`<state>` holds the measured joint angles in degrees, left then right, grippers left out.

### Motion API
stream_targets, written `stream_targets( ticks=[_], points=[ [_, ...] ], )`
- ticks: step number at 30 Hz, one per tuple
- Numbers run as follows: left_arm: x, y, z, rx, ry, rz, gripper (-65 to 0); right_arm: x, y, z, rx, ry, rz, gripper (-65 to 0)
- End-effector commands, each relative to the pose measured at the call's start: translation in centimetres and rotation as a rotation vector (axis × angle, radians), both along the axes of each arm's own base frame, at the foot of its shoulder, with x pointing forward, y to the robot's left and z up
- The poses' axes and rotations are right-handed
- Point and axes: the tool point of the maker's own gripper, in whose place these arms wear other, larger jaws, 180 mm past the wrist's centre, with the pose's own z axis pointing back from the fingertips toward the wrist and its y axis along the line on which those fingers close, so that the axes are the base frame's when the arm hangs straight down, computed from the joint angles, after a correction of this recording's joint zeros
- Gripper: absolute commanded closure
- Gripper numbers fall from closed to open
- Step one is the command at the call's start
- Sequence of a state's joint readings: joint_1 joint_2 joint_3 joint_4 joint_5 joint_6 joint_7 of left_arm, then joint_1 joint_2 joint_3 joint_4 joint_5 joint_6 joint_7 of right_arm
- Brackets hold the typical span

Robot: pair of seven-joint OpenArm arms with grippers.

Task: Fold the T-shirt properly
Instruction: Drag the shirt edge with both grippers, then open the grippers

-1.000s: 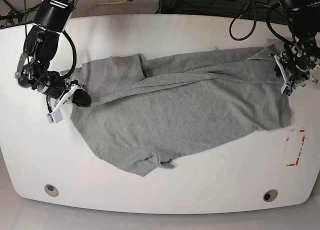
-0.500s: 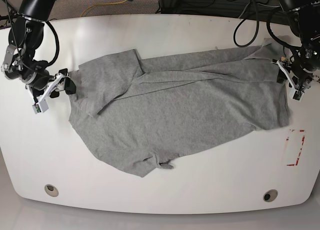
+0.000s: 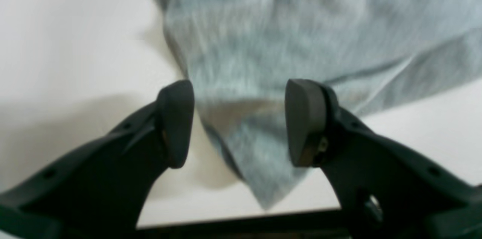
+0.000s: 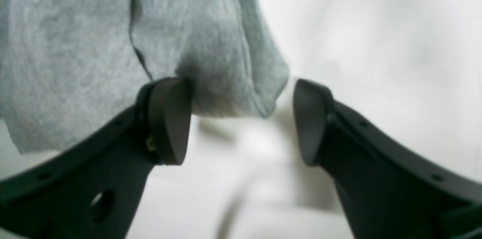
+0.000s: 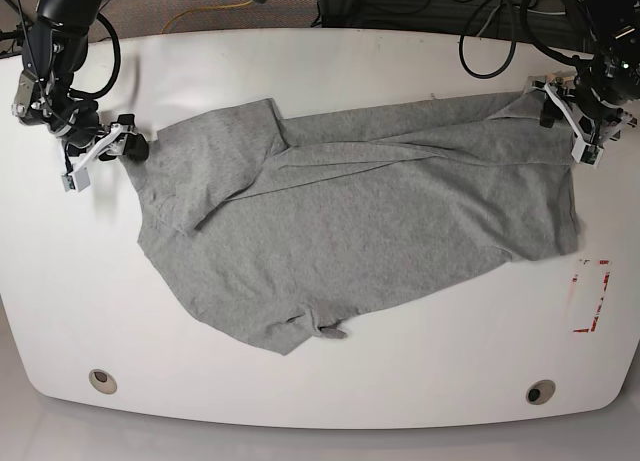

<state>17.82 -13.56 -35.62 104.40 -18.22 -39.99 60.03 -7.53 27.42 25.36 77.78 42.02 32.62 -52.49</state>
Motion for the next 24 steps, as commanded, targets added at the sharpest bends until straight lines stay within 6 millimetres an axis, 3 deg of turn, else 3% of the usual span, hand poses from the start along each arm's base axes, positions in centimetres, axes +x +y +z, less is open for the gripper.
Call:
stream_targets(
  ticks=[1,5,10,19,21,23,24],
  points=[
    [-0.2,0.2,0.5,0.007,-0.013,-0.01,-36.1,1.1,-0.3,1.3,-0.002,-0.051,0.004,-40.7],
    [-0.4,0.2,0.4,0.007,-0.011,-0.009,-36.1,1.7,0.7,1.3,0.027,-0.068,0.0,-38.7],
    [-1.7,0.2,-0.3,0.007,0.025,-0.008,-36.1,1.7,1.5,0.9,0.048,-0.068,-0.003,-26.5],
    [-3.5,0.7,-3.7,-0.066,0.108,0.045,-36.0,1.7,1.7,0.9,0.054,-0.068,-0.01,-29.2],
    [-3.3,0.6,-4.0,-0.085,0.091,0.048,-35.8,1.7,1.7,0.9,0.054,-0.068,-0.01,-23.8],
    [-3.2,0.5,-4.2,-0.1,0.077,0.053,-33.9,1.7,1.7,0.9,0.054,-0.068,-0.01,-13.6],
    [-3.2,0.6,-4.5,-0.106,0.076,0.058,-29.6,1.7,1.7,0.8,0.054,-0.066,-0.01,-6.7]
  ],
)
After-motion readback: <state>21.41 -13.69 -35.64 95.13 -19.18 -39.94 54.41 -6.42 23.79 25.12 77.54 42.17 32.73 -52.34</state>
